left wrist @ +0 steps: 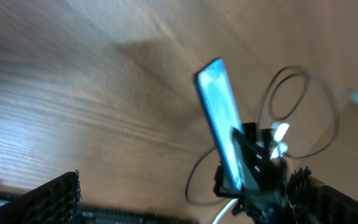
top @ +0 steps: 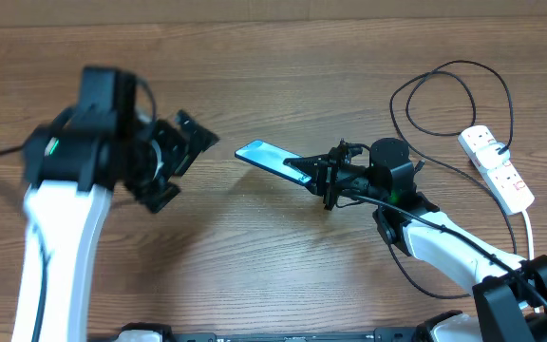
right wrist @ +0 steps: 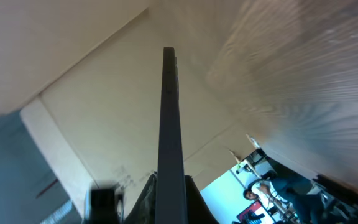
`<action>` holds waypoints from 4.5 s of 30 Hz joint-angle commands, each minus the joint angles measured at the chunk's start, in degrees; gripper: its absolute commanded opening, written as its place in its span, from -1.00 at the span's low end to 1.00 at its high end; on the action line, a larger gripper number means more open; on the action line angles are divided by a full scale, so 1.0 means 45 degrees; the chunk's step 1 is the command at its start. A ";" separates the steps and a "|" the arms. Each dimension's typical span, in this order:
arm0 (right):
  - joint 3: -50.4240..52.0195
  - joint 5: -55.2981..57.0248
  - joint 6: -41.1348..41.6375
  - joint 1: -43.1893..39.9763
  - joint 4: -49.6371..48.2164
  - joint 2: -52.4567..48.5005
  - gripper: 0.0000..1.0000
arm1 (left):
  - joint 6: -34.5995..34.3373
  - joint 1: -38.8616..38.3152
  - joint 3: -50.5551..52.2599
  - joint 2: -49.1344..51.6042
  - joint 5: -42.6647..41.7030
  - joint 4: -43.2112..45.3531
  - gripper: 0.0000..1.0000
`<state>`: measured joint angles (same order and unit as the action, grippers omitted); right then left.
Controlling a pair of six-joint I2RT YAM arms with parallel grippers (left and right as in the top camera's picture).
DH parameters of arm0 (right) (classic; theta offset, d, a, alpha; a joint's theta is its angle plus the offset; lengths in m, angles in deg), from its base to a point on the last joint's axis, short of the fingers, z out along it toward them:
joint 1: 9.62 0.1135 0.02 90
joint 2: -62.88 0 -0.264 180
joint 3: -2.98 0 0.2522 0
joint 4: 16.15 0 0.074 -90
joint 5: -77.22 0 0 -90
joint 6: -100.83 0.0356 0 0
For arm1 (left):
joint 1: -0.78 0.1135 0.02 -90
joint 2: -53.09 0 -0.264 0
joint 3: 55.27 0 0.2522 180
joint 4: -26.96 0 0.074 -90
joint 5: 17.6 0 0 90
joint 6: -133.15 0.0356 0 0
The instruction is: Plug charger to phone and switch on socket
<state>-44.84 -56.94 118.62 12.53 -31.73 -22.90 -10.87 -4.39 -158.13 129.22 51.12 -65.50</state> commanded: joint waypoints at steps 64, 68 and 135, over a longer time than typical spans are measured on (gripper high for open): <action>-0.0185 0.2278 -0.5654 0.1758 -0.0321 0.0175 -0.92 | -1.0278 -0.0981 1.2303 0.0442 -0.6105 2.0876 0.09; -0.0189 0.2288 -0.5639 0.1758 -0.0413 0.0175 -0.92 | -1.0273 -0.1156 1.2303 0.0442 -0.5707 2.0881 0.05; -0.0185 0.1511 0.0335 0.1753 0.0267 0.0175 -0.63 | -1.0006 -0.1661 1.2303 0.0447 -0.4838 2.0463 -0.91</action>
<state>-44.91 -48.74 119.45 20.14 -30.22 -22.90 -56.35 -12.01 -102.16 131.02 28.59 26.02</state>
